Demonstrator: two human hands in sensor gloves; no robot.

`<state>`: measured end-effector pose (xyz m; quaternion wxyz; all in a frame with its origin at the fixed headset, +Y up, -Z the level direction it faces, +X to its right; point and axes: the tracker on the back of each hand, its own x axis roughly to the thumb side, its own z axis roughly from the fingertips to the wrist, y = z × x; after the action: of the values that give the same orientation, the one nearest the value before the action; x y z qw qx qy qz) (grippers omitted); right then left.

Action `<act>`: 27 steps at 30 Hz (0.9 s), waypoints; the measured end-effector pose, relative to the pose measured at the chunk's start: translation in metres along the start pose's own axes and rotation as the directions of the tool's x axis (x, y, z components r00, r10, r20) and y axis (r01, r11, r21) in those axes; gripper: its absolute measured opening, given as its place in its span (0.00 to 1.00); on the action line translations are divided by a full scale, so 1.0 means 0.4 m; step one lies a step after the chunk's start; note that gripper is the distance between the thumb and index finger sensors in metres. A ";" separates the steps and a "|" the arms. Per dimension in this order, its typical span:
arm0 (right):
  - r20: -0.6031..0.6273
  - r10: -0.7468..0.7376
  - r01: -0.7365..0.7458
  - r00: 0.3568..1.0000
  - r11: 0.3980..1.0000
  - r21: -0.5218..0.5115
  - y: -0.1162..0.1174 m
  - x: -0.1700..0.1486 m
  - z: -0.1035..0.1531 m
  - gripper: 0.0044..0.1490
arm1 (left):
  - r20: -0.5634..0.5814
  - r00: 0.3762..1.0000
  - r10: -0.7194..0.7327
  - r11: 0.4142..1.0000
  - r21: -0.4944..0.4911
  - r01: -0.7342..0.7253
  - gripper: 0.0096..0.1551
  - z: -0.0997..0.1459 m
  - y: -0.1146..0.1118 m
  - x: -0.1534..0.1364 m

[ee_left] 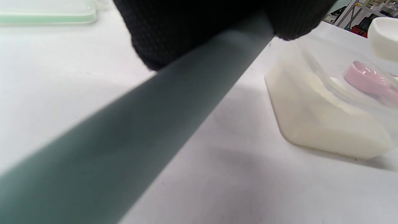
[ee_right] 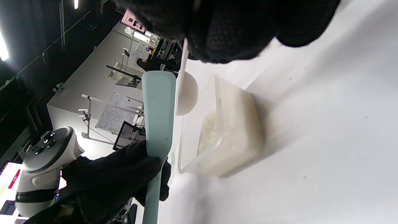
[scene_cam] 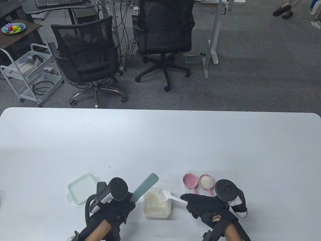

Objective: Scoop white sugar with coffee spoon and level it off using dessert spatula

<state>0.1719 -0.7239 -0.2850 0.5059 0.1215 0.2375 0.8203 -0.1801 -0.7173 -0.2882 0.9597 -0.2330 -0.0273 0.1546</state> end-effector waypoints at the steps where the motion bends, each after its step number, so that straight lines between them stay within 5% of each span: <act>1: 0.002 -0.001 0.001 1.000 1.000 0.000 -0.002 0.001 0.001 0.32 | 0.008 1.000 0.013 1.000 0.000 -0.013 0.29 0.001 0.000 0.002; 7: 0.023 -0.024 0.024 0.999 1.000 0.005 -0.014 0.005 0.012 0.32 | 0.079 0.997 0.021 0.999 0.049 -0.025 0.29 0.016 -0.004 0.029; 9: 0.023 -0.024 0.023 0.999 1.000 0.009 -0.014 0.005 0.011 0.32 | 0.002 0.978 -0.207 0.978 -0.020 0.207 0.31 0.011 -0.026 0.048; 10: 0.021 -0.020 0.020 1.000 1.000 0.010 -0.013 0.005 0.011 0.32 | 0.018 0.967 -0.255 0.967 0.022 0.254 0.28 0.016 -0.024 0.053; 12: 0.020 -0.015 0.015 1.000 1.000 0.010 -0.012 0.005 0.011 0.32 | 0.029 0.976 -0.214 0.970 0.126 0.209 0.27 0.028 -0.016 0.060; 13: 0.022 -0.018 0.018 1.000 1.000 0.013 -0.011 0.005 0.011 0.32 | 0.057 0.989 -0.139 0.983 0.130 0.130 0.29 0.030 -0.014 0.060; 15: 0.025 -0.019 0.019 1.000 1.000 0.013 -0.010 0.006 0.010 0.32 | 0.010 0.974 -0.228 0.973 0.029 0.228 0.29 0.022 -0.028 0.064; 22: 0.025 -0.018 0.018 1.000 1.000 0.014 -0.009 0.006 0.010 0.32 | 0.015 0.987 -0.160 0.984 0.085 0.159 0.28 0.022 -0.015 0.048; 27: 0.025 -0.022 0.022 0.999 1.000 0.008 -0.011 0.006 0.010 0.32 | -0.136 0.981 -0.140 0.951 0.256 0.172 0.30 0.009 0.010 0.005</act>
<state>0.1759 -0.7192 -0.2840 0.5174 0.1310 0.2355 0.8122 -0.1798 -0.7118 -0.2867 0.9914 -0.1078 0.0313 0.0666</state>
